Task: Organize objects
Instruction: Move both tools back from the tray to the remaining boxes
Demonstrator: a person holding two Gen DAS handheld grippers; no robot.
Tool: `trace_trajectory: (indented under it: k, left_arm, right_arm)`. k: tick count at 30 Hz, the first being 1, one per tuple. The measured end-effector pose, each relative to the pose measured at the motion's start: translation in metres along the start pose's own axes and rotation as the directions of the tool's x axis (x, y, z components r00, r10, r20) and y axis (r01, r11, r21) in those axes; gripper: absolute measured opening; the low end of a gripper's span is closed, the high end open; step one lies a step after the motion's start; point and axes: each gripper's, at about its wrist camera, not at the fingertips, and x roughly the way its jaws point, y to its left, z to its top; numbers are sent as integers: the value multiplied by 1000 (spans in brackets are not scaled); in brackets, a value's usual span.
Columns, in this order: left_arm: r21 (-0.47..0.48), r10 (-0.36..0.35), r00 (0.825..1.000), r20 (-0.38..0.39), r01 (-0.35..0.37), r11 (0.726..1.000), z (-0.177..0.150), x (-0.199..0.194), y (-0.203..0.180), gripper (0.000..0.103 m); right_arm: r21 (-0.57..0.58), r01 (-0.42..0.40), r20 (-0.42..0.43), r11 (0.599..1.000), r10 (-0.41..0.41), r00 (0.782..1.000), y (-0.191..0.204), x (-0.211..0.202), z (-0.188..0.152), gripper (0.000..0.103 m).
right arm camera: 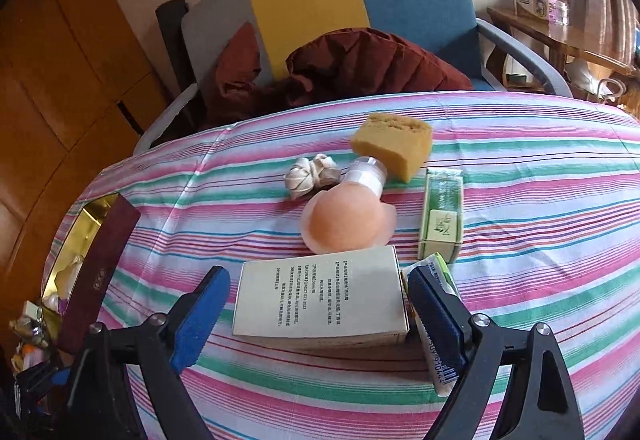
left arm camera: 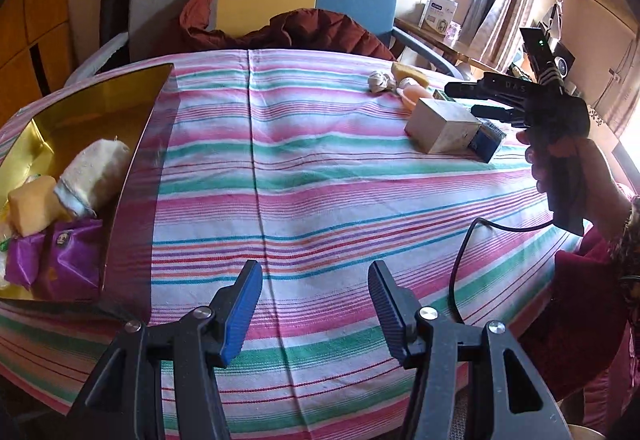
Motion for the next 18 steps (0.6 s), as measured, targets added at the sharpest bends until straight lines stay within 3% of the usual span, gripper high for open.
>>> trace_trajectory:
  k: [3, 9, 15, 18]
  left_arm:
    - [-10, 12, 1000, 1, -12, 1000, -1, 0, 2, 56]
    - [-11, 30, 1000, -5, -30, 999, -2, 1, 3, 56]
    - [-2, 28, 1000, -6, -28, 1000, -2, 2, 2, 56]
    - [-3, 32, 999, -5, -32, 999, -2, 1, 2, 56]
  right_arm:
    - [-9, -3, -18, 1000, 3, 1000, 5, 3, -2, 91]
    - [10, 92, 20, 996, -92, 996, -8, -3, 1, 93]
    - [-25, -44, -37, 999, 43, 998, 9, 4, -2, 95]
    - [-38, -180, -128, 983, 174, 976, 24, 15, -11, 94]
